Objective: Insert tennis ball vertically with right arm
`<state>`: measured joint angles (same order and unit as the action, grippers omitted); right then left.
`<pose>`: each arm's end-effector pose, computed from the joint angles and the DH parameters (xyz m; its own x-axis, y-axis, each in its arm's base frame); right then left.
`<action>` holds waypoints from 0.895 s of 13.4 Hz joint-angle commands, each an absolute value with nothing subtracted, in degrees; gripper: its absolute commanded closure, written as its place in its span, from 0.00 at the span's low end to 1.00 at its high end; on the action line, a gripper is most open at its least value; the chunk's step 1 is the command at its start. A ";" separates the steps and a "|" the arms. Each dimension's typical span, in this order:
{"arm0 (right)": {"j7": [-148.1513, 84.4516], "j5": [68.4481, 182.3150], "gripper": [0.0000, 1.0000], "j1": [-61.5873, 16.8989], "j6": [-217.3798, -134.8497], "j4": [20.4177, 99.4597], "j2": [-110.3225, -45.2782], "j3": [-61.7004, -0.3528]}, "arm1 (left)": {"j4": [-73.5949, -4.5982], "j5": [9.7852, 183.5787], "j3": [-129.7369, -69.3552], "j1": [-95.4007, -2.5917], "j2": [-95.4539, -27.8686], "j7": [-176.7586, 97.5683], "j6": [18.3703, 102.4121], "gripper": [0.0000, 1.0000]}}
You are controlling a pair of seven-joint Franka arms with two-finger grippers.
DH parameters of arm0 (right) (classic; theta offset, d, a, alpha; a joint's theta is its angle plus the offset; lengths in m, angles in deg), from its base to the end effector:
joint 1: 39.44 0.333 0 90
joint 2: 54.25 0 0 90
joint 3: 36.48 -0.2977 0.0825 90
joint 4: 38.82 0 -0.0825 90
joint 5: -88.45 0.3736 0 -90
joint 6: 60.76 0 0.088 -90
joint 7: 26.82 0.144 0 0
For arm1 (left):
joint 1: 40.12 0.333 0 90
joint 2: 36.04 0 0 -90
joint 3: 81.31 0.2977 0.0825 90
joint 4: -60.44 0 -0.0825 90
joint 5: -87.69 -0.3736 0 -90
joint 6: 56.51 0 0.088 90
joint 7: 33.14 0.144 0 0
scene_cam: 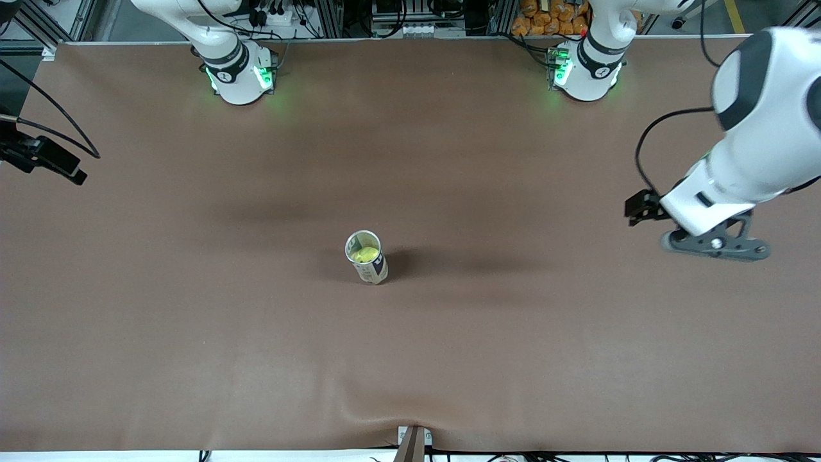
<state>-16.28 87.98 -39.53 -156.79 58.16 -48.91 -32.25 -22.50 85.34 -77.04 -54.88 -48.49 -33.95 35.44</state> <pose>0.5274 -0.0424 0.5719 0.9638 -0.2556 0.0753 -0.2554 -0.9668 -0.0126 0.5938 -0.1079 0.5045 0.9837 -0.1700 -0.0587 -0.1734 -0.9832 -0.0577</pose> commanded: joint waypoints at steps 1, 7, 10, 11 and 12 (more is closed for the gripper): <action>-16.63 87.74 0.00 -40.41 -156.64 57.60 -48.80 -32.52 | -21.21 84.36 -77.62 -54.36 -45.46 -34.55 31.21 0.00; -24.26 87.66 0.00 -39.18 -156.29 57.68 -48.89 -32.96 | -21.30 85.14 -77.18 -53.13 -39.04 -35.16 31.03 0.00; -24.97 87.66 0.00 -37.77 -156.29 57.68 -48.89 -32.96 | -22.17 87.50 -78.84 -47.70 -37.10 -34.29 29.19 0.00; -25.41 87.66 0.00 -37.69 -156.21 57.68 -48.89 -32.96 | -22.96 87.60 -78.93 -47.16 -36.66 -34.29 28.14 0.00; -27.67 87.66 0.00 -37.77 -156.12 57.68 -48.80 -32.96 | -24.19 87.78 -79.28 -46.28 -36.05 -34.29 27.70 0.00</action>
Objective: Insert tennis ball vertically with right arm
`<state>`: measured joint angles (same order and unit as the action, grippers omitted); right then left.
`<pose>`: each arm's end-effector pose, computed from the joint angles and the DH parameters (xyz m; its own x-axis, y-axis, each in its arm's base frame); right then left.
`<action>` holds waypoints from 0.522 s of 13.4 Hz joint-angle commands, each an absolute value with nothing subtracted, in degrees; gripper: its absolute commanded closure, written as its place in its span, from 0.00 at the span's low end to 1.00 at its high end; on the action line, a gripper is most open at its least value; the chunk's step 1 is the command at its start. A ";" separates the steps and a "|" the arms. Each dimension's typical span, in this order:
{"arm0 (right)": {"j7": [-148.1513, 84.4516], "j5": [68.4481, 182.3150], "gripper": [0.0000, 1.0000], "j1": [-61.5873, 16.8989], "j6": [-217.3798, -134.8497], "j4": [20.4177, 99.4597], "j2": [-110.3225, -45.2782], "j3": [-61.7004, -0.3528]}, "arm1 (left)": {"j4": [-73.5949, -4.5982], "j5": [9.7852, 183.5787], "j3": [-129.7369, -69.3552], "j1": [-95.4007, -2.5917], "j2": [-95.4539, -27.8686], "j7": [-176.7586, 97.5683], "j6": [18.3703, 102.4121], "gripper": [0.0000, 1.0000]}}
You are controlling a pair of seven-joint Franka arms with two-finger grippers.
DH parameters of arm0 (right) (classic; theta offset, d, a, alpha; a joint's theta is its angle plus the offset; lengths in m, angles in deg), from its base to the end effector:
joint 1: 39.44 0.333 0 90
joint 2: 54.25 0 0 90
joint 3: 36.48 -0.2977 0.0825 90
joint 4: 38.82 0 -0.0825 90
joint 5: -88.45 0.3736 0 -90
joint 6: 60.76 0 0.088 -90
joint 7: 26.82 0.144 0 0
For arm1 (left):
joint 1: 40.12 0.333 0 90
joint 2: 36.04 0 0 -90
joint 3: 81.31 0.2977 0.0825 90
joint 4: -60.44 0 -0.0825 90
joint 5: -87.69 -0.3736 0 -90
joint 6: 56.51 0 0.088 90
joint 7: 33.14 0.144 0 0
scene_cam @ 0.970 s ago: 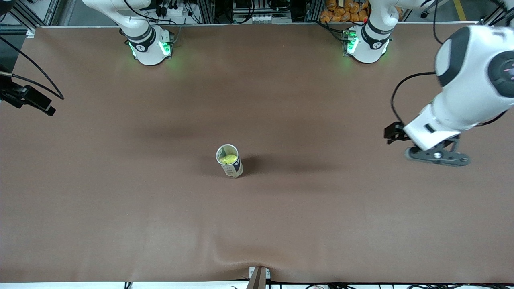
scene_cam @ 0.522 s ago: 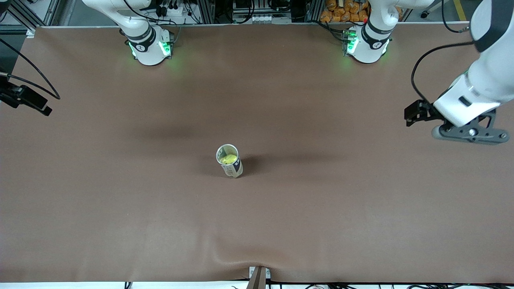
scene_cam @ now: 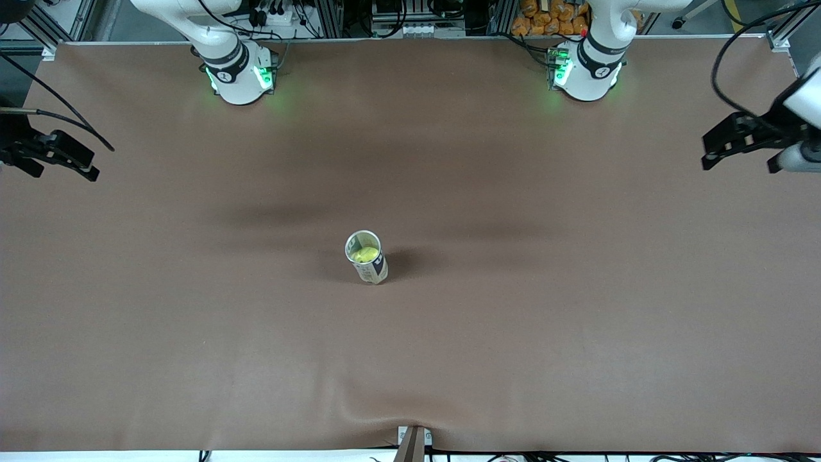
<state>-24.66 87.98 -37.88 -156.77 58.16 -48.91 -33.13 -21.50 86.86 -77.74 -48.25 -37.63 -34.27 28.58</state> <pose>0.5287 -0.0188 0.5719 0.9948 -0.0681 0.0761 -0.0683 -0.9977 -0.0001 0.5429 -0.0416 0.6109 0.9979 -0.0586 0.0276 -0.0582 -0.9982 -0.0156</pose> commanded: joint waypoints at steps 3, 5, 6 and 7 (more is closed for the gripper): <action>-28.93 87.92 0.00 -37.95 -156.12 57.60 -48.80 -32.87 | -26.22 87.86 -83.23 -42.25 -34.64 -34.29 27.95 0.00; -27.36 88.71 0.00 -38.12 -156.29 57.60 -48.89 -32.79 | -26.39 87.87 -86.22 -39.17 -34.37 -34.29 27.95 0.00; -25.26 88.80 0.00 -38.39 -156.47 57.60 -48.80 -32.78 | -26.92 87.95 -86.32 -38.98 -34.02 -34.29 27.95 0.00; -23.93 88.97 0.00 -38.39 -156.56 57.51 -48.80 -32.61 | -27.45 88.91 -86.32 -38.98 -33.84 -34.29 28.04 0.00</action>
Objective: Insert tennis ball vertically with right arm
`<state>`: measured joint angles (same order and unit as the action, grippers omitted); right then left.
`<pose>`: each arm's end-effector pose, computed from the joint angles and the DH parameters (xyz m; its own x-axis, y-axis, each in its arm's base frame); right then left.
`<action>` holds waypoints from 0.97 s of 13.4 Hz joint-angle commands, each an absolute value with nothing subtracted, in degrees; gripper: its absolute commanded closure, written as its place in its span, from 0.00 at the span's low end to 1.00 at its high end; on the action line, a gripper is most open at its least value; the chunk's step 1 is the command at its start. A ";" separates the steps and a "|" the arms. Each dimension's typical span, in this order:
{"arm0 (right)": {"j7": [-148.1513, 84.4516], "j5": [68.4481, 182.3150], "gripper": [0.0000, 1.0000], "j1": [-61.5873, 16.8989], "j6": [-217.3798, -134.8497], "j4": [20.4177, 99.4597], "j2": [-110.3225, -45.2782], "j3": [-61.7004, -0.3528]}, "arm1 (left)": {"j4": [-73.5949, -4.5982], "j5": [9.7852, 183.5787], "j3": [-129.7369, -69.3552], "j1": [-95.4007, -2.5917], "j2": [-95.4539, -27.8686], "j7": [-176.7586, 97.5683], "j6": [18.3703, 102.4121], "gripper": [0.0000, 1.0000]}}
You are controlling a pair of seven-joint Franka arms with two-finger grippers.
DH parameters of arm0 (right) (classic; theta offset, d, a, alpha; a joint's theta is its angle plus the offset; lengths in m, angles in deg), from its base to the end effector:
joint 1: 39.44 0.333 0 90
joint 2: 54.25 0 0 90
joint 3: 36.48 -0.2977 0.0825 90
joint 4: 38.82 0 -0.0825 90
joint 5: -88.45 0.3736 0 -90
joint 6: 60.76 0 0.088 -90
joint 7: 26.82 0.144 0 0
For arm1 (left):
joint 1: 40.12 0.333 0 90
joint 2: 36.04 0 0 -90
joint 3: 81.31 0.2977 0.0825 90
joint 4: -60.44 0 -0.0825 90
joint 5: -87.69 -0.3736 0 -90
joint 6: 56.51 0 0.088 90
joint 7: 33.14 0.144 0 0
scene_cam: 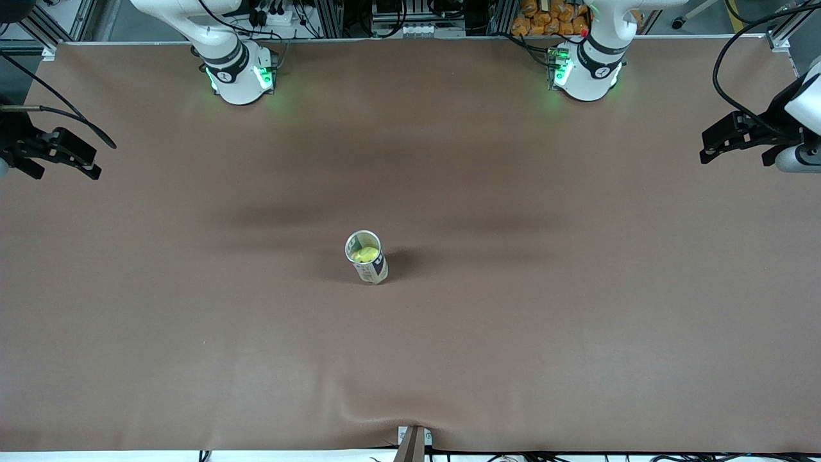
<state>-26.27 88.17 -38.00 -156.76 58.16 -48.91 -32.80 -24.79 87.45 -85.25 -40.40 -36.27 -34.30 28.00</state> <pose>0.5285 -0.0226 0.5719 0.9960 -0.0482 0.0758 -0.0482 -0.9988 -0.0018 0.5338 -0.0387 0.5967 0.9985 -0.0530 -0.0165 -0.0531 -0.9986 -0.0042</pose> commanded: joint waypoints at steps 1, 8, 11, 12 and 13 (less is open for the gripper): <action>-23.13 89.32 0.00 -38.39 -156.65 57.42 -48.80 -32.61 | -28.15 89.18 -86.23 -39.24 -33.15 -34.29 28.30 0.00; -21.98 89.24 0.00 -38.21 -156.73 57.51 -48.80 -32.61 | -30.26 89.62 -87.81 -39.24 -32.00 -34.46 29.01 0.00; -22.07 89.24 0.00 -38.30 -157.70 57.86 -48.80 -32.61 | -29.91 89.62 -87.72 -39.16 -32.09 -33.94 29.10 0.00; -22.16 89.24 0.00 -38.21 -157.79 58.03 -48.89 -32.61 | -29.91 89.62 -87.81 -38.98 -32.26 -33.94 29.10 0.00; -22.16 89.24 0.00 -38.21 -158.40 58.47 -48.89 -32.61 | -29.82 89.62 -87.81 -38.72 -32.61 -33.94 29.10 0.00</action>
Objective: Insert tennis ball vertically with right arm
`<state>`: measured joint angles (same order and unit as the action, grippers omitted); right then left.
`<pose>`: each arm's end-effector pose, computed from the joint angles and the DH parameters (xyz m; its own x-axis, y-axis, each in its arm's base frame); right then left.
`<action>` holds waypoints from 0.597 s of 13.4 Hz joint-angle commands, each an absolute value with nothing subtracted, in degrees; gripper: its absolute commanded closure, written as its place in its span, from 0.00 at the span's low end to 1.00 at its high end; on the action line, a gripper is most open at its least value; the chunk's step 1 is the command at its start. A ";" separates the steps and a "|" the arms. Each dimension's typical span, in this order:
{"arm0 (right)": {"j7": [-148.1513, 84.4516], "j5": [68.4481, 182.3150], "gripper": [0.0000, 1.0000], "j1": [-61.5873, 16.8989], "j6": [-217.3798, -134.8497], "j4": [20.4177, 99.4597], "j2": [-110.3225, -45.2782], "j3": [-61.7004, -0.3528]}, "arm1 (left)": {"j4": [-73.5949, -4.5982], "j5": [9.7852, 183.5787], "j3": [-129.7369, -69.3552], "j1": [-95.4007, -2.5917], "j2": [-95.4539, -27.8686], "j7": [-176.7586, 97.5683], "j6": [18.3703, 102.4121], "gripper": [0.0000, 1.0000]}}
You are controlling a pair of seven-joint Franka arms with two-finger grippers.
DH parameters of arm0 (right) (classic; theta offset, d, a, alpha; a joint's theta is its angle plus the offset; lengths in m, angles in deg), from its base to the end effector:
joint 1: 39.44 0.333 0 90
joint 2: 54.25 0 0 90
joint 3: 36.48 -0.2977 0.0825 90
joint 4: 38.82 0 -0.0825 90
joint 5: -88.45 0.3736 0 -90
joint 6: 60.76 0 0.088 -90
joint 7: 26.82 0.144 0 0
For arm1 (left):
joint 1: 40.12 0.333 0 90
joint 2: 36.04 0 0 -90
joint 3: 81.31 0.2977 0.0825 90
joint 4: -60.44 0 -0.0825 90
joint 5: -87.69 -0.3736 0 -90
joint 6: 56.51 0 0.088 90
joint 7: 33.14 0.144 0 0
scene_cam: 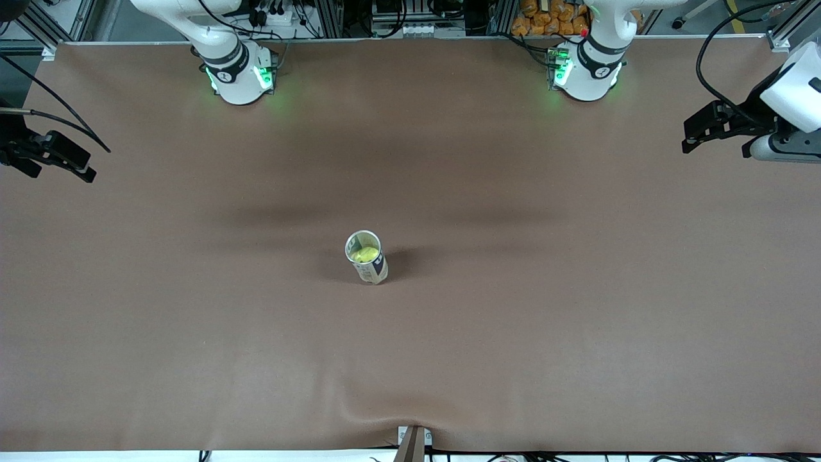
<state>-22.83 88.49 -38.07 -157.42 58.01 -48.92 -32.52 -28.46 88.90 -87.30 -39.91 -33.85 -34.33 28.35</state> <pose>0.5302 -0.0253 0.5741 0.9894 -0.1148 0.0890 -0.1140 -0.9934 -0.0133 0.5196 -0.0568 0.5906 0.9961 -0.0817 -0.0328 -0.0812 -0.9966 0.0164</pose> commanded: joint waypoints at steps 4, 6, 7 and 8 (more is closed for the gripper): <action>-22.69 89.24 0.00 -38.30 -160.33 58.65 -49.68 -32.61 | -29.74 89.54 -87.99 -38.36 -32.61 -34.28 29.10 0.00; -22.69 89.24 0.00 -38.30 -160.95 58.65 -50.47 -32.61 | -29.91 89.62 -88.60 -37.57 -32.44 -34.90 29.01 0.00; -22.60 89.24 0.00 -38.30 -161.39 58.74 -50.64 -32.61 | -29.82 89.45 -88.60 -37.83 -32.44 -35.08 29.01 0.00; -22.08 89.24 0.00 -38.30 -161.39 58.74 -50.56 -32.61 | -29.82 89.19 -88.69 -38.01 -32.44 -35.08 29.01 0.00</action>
